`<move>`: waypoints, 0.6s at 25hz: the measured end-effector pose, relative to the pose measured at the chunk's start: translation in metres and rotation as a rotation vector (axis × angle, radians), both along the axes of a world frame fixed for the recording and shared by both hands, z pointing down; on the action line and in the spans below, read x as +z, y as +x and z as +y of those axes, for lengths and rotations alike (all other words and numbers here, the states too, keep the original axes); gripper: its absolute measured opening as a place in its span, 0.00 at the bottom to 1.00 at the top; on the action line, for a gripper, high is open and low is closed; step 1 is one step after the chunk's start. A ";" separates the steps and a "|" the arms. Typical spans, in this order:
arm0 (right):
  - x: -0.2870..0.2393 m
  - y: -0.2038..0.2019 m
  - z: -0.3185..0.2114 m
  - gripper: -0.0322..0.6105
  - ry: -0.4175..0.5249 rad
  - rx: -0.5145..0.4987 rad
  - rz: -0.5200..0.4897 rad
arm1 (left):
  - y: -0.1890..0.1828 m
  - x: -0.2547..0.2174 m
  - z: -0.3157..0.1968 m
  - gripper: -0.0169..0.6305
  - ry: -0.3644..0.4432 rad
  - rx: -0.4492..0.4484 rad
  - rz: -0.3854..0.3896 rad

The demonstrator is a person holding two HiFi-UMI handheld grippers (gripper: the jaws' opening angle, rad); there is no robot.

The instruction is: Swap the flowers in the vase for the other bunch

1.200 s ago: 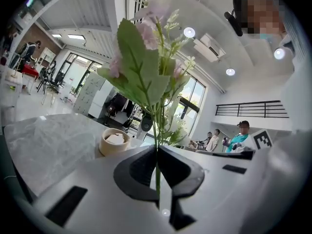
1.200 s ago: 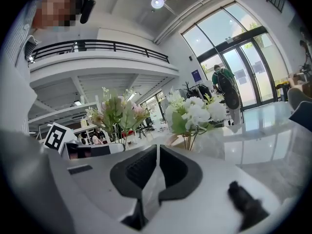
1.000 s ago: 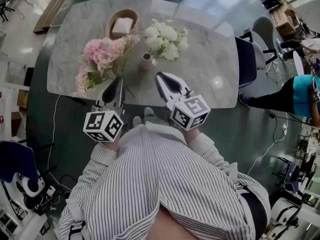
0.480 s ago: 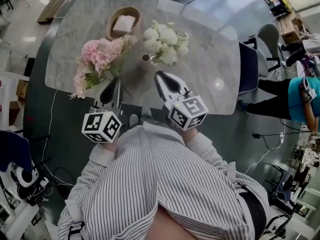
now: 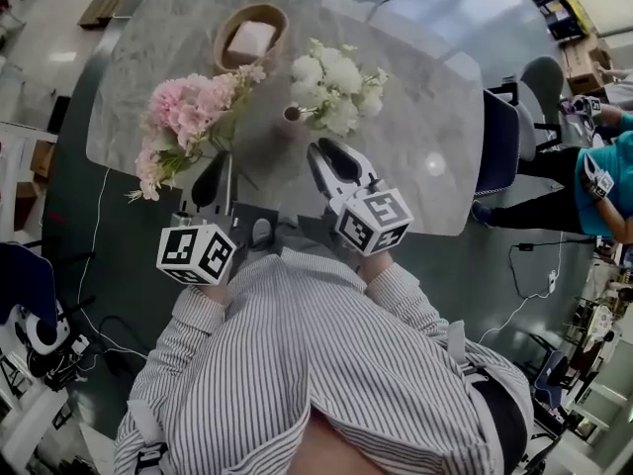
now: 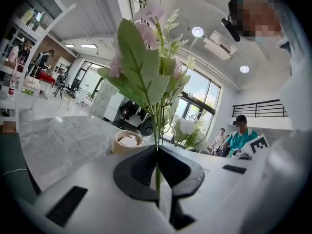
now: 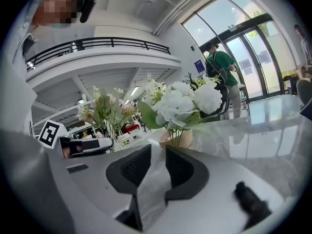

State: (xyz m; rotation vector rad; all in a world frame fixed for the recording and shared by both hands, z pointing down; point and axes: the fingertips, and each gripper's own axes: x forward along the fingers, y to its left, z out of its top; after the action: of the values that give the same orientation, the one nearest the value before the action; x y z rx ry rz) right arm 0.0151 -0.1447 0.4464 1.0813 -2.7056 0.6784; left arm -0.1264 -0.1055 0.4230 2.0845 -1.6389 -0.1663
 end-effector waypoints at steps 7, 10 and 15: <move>0.026 -0.008 -0.014 0.26 -0.002 -0.021 0.015 | 0.003 0.002 -0.007 0.06 0.036 0.025 0.014; 0.031 -0.008 -0.026 0.28 0.007 -0.010 0.003 | -0.001 0.006 -0.012 0.06 0.036 0.009 0.011; 0.039 -0.009 -0.043 0.32 0.027 -0.013 0.003 | -0.007 0.013 -0.015 0.06 0.034 -0.025 0.016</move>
State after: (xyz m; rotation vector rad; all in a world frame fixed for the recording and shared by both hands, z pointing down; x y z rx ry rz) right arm 0.0062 -0.1875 0.4857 1.0693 -2.7246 0.6391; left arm -0.1335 -0.1207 0.4360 2.0835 -1.6644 -0.2200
